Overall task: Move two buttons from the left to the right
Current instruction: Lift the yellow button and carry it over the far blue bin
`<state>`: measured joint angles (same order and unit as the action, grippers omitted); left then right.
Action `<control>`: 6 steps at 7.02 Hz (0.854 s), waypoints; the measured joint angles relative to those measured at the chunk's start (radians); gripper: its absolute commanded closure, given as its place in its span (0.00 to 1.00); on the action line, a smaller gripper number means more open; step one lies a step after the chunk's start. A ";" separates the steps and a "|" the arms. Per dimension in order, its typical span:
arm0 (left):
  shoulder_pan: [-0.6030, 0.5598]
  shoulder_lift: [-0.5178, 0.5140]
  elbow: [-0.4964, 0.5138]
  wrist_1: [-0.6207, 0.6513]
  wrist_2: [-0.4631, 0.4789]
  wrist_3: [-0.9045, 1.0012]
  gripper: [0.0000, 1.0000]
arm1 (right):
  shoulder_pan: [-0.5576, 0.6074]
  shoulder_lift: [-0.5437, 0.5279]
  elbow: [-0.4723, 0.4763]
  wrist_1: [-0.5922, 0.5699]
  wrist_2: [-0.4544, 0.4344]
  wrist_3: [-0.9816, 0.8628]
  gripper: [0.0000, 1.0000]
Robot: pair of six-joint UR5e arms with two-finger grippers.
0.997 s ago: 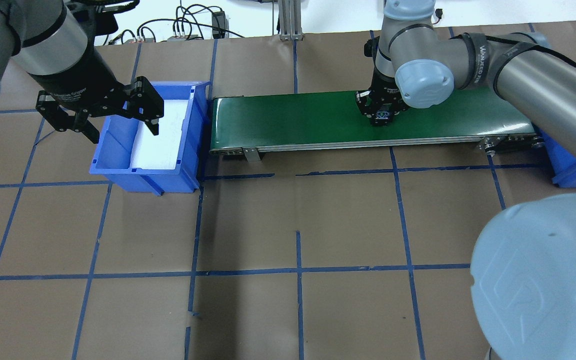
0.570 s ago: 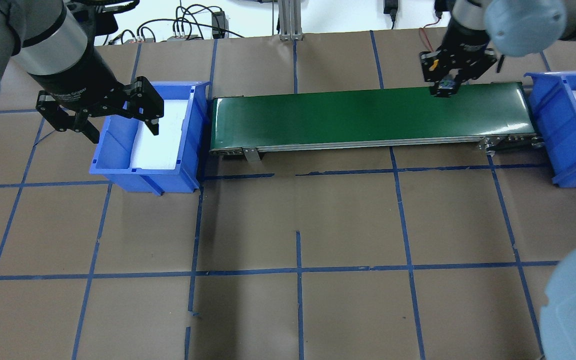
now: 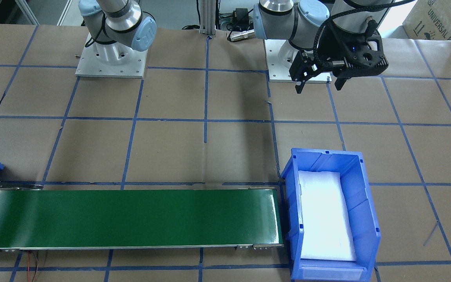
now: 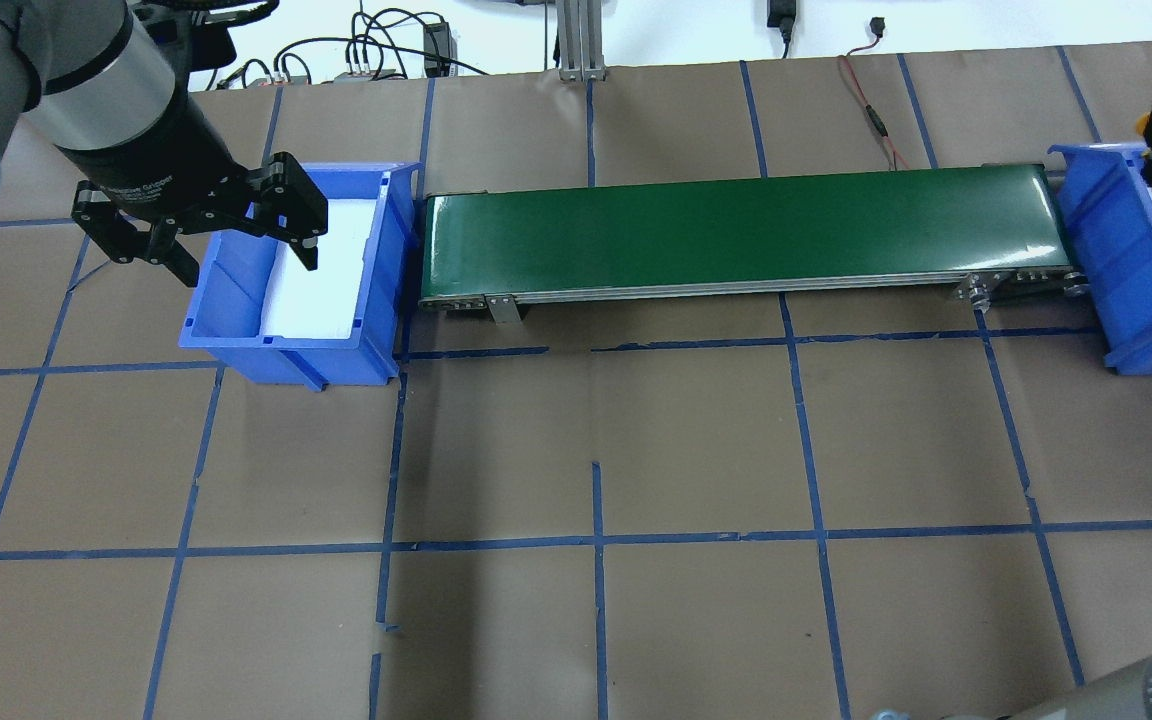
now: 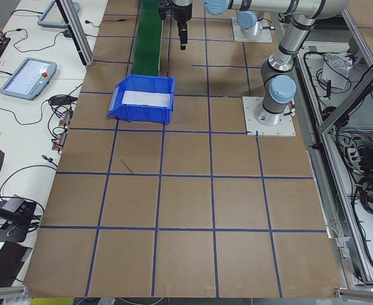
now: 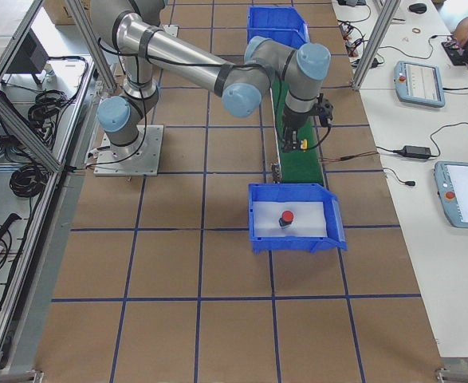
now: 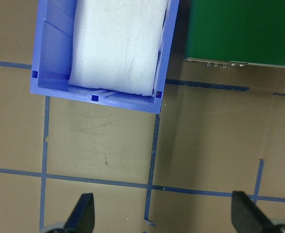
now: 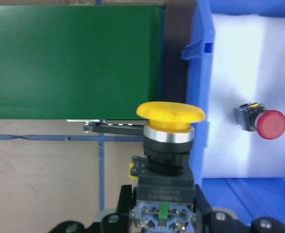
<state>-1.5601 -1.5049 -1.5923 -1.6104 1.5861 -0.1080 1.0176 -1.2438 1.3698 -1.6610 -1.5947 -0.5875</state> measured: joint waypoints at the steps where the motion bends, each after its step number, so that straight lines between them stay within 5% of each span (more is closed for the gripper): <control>1: 0.000 0.000 0.000 0.000 -0.001 0.000 0.00 | -0.046 0.063 -0.031 -0.021 0.003 -0.071 0.88; 6: 0.000 0.000 0.000 0.000 0.000 0.002 0.00 | -0.084 0.192 -0.100 -0.088 0.031 -0.139 0.87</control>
<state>-1.5601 -1.5048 -1.5923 -1.6107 1.5857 -0.1059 0.9331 -1.0518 1.2699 -1.7486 -1.5634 -0.7260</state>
